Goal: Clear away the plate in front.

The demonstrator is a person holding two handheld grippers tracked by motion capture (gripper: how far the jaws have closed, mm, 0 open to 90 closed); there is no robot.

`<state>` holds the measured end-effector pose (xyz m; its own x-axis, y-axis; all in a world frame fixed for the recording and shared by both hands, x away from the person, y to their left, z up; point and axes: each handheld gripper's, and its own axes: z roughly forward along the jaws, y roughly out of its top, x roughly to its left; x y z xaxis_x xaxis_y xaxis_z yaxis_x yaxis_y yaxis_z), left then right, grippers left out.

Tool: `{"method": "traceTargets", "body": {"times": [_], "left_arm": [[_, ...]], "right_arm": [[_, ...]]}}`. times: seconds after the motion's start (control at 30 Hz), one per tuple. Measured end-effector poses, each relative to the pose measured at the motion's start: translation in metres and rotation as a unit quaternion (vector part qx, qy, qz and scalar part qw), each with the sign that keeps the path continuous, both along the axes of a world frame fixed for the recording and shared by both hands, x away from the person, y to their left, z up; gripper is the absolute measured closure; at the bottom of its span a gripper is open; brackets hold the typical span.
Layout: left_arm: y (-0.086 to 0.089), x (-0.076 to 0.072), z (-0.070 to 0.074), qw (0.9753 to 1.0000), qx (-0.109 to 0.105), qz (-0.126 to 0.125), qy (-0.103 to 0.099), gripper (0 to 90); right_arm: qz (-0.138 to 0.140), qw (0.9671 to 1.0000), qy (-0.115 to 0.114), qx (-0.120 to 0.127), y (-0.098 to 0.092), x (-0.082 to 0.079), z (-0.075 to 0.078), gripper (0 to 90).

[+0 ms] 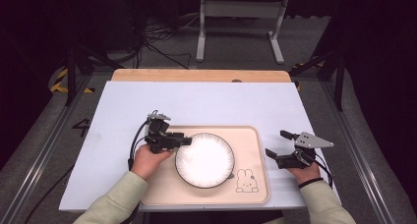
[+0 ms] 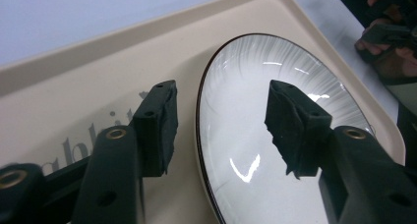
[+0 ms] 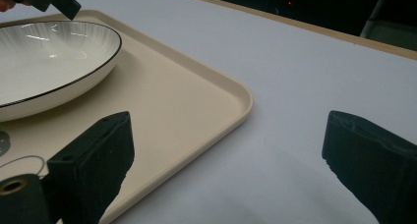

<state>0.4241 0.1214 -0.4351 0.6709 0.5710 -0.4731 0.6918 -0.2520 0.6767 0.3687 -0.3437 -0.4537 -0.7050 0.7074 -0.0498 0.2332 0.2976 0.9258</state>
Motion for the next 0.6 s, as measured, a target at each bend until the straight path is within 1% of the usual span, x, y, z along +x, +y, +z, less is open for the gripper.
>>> {"method": "traceTargets", "body": {"times": [0.03,0.07,0.1,0.13,0.17,0.23,0.3,0.37,0.4,0.43,0.53,0.57,0.6], "left_arm": [[0.001,-0.002,0.001,1.0000,-0.002,0.001,-0.006,43.5],[0.001,-0.002,0.001,1.0000,-0.002,0.001,-0.006,42.0],[0.003,-0.007,0.004,0.9998,-0.004,0.000,-0.022,40.7],[0.003,-0.007,0.004,0.9998,-0.004,0.000,-0.022,39.8],[0.005,-0.010,0.007,0.9993,-0.008,0.000,-0.035,38.3],[0.007,-0.013,0.010,0.9991,-0.015,-0.003,-0.039,36.3],[0.010,-0.016,0.012,0.9985,-0.019,-0.001,-0.051,32.2],[0.013,-0.019,0.015,0.9975,-0.023,-0.002,-0.067,29.3],[0.015,-0.021,0.016,0.9969,-0.025,-0.001,-0.075,26.3],[0.017,-0.022,0.017,0.9966,-0.027,-0.002,-0.077,24.2],[0.023,-0.027,0.019,0.9949,-0.031,-0.001,-0.096,21.8],[0.024,-0.028,0.020,0.9947,-0.032,-0.001,-0.098,20.5],[0.026,-0.030,0.020,0.9938,-0.034,0.001,-0.106,19.4]], "right_arm": [[0.001,1.0000,0.000,0.001,0.000,0.000,0.000,6.0],[0.001,1.0000,0.000,0.001,0.000,0.000,0.000,6.0],[0.000,1.0000,0.000,0.002,-0.001,0.000,0.000,6.0],[0.000,1.0000,0.000,0.002,-0.001,0.000,0.000,6.0],[0.000,1.0000,0.001,0.002,-0.001,0.000,0.000,6.0],[0.000,1.0000,0.001,0.003,-0.001,0.000,0.000,5.9],[0.000,1.0000,0.002,0.005,-0.001,0.000,0.000,5.9],[0.000,1.0000,0.002,0.006,-0.001,0.000,0.000,5.8],[0.001,1.0000,0.003,0.007,-0.001,0.000,0.000,5.7],[0.001,1.0000,0.003,0.008,-0.002,0.001,0.000,5.7],[0.002,1.0000,0.004,0.008,-0.002,0.001,0.000,5.7],[0.003,1.0000,0.004,0.009,-0.002,0.001,0.000,5.7],[0.003,1.0000,0.004,0.009,-0.002,0.001,0.000,5.7]]}}
